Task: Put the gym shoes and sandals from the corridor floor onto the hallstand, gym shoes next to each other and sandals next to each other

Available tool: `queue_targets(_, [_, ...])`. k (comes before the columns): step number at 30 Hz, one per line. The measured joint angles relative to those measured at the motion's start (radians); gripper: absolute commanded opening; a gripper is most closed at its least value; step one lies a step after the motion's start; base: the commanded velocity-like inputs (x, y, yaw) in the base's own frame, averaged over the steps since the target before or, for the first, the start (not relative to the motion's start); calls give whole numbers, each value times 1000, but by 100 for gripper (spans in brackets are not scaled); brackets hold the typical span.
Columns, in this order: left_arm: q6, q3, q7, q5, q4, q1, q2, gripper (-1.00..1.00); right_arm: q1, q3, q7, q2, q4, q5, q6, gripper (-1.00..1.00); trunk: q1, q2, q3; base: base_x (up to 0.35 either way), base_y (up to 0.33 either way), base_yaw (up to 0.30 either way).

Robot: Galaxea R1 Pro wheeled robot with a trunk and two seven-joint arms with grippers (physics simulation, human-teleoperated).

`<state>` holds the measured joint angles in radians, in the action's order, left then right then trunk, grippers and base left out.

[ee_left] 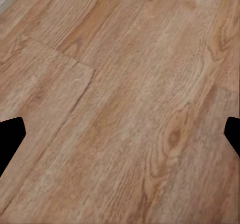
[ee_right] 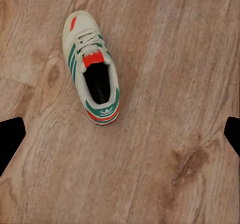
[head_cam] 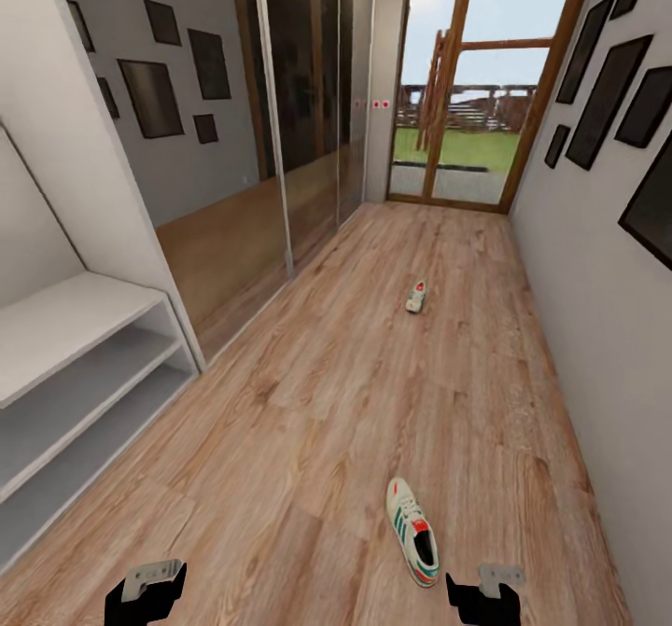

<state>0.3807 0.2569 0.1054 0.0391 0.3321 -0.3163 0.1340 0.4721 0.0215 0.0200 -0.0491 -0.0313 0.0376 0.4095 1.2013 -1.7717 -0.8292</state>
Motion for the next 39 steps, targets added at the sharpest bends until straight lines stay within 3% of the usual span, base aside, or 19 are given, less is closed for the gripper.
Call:
queue_targets(15, [0,1,0,0,0,0,0,100,0,0,2,-2,-1,1,0,100,0,0,0,20,-262,32])
queue_targets(24, [0,0,0,1,2,0,-2,100,0,0,4,1,-4,2,-1,100,0,0,0,1,-84,1])
queue_targets(28, [-7,-10,4,2,13,-11,-22,100,0,2,4,4,-8,3,-2,100,0,0,0,0,-6,0])
queue_targets(33, [-47,-24,9,4,39,-95,-46,100,0,1,2,6,-67,1,-3,100,0,0,0,0,-1,0])
queue_targets(39, [-229,-75,12,25,57,-256,-72,100,0,-1,-1,9,-170,-1,-16,100,0,0,0,0,0,0])
